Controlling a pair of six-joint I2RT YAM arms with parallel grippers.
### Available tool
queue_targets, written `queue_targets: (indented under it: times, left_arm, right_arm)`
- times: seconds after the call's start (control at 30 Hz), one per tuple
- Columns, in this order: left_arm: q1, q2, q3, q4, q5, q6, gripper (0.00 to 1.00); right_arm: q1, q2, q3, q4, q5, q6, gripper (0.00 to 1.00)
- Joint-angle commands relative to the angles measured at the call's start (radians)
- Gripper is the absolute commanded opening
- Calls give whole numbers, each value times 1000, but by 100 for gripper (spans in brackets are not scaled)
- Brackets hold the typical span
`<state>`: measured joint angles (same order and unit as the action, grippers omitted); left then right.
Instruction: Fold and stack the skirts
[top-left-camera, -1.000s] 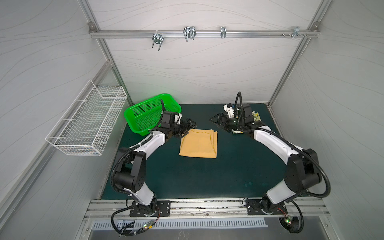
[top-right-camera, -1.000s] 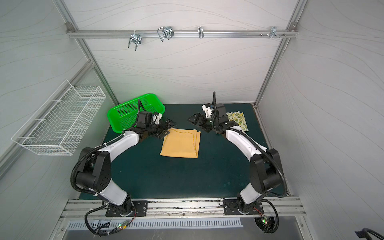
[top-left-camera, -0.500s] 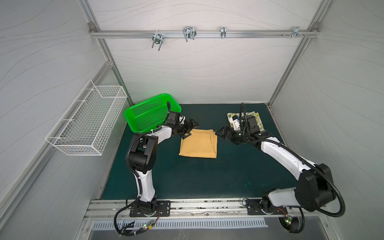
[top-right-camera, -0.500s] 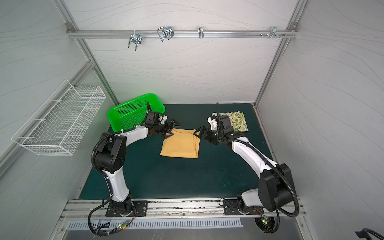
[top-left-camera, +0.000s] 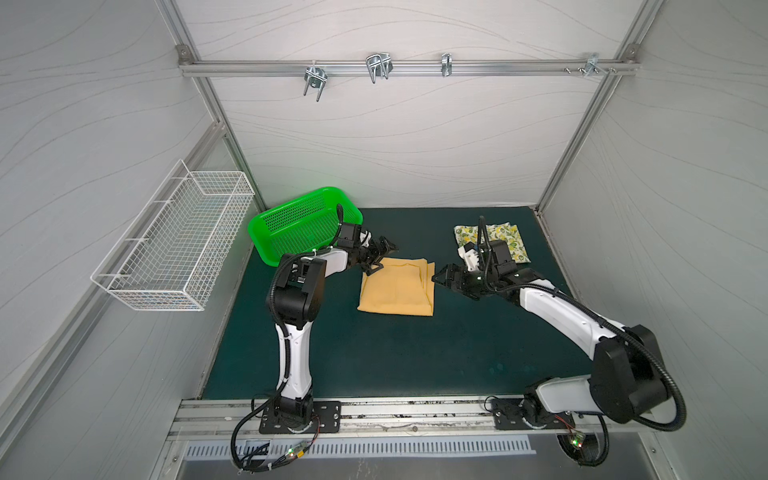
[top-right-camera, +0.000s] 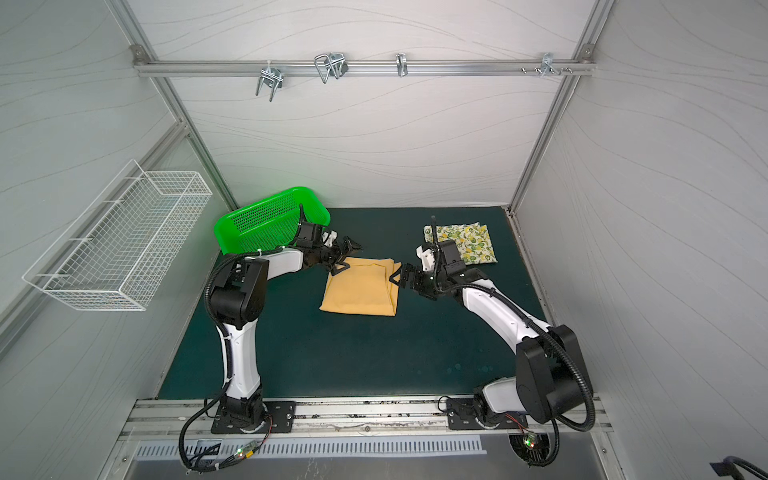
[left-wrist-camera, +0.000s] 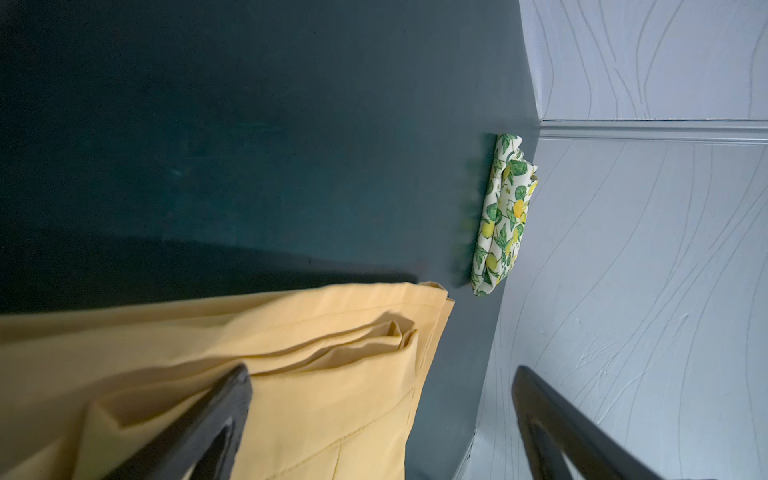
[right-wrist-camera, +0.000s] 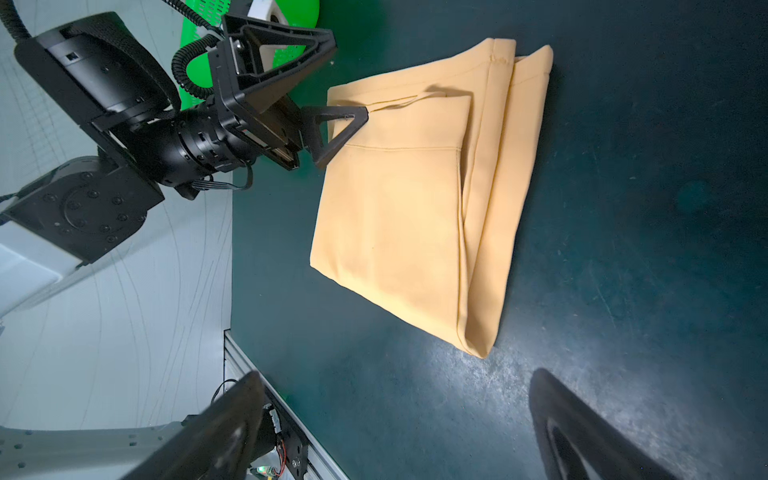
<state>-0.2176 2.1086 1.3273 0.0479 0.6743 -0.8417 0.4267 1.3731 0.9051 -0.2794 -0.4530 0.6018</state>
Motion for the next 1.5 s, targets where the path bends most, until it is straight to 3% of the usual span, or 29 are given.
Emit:
queue_targets:
  times: [0.0,0.2,0.43,0.8,1.1,1.47]
  left_arm:
    - [4,63,-14,19,-15,17,98]
    - [7,40,-36,33,-14,29,98]
    - [8,-161,-12,-107,-49,65,99]
    - [7,-487,-37,-553,-339,257,99]
    - [7,-630,-217,-554,-377,275,99]
    - [7,-689,-294,-539,-369,271,99]
  right_arm:
    - [1,-10,-10,10,-3,-8,99]
    - [16,21,13,-41,78,-45,99]
    - [27,152,63,-51,132,-88,99]
    - [56,362,156,21,160,-123,99]
    - [99,487,236,24,174,-130,96]
    - [193,609,293,-10,238,-84,87]
